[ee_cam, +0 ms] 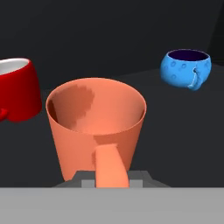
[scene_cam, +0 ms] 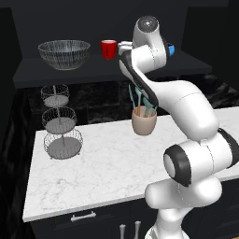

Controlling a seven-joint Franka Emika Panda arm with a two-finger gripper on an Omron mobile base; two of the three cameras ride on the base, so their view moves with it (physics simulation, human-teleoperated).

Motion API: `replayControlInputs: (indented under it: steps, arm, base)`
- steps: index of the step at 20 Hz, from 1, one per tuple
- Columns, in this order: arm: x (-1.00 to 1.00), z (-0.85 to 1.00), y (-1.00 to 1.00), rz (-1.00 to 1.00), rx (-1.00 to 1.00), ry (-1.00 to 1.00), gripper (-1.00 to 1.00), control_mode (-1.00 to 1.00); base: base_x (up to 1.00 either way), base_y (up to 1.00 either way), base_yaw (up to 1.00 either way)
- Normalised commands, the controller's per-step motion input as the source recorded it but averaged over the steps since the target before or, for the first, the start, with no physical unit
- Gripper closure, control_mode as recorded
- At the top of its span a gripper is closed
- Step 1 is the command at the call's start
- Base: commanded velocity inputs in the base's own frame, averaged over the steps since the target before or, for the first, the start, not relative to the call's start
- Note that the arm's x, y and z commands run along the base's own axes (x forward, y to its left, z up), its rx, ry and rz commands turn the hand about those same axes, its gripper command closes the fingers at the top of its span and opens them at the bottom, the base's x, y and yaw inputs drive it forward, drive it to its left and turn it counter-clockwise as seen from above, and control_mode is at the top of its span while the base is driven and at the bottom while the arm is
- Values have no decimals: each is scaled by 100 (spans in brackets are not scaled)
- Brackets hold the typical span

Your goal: Gather all objects into one cabinet and sort the glasses and bowls to opposite sides.

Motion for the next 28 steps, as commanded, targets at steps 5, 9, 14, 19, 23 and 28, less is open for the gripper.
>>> replayControlInputs:
  steps: [5, 9, 14, 19, 23, 28]
  arm:
    - [0, 0, 0, -1, 0, 0, 100, -100]
    - [0, 0, 0, -2, 0, 0, 100, -100]
    - [0, 0, 0, -4, 0, -3, 100, -100]
    - [-16, 0, -19, 0, -6, -10, 100, -100]
    - [-25, 0, -44, 0, -10, -6, 100, -100]
    - [-12, 0, -59, 0, -6, 0, 100, -100]
  base:
    - [0, 0, 0]
    - [0, 0, 0]
    - [0, 0, 0]
    - [0, 0, 0]
    - [0, 0, 0]
    - [0, 0, 0]
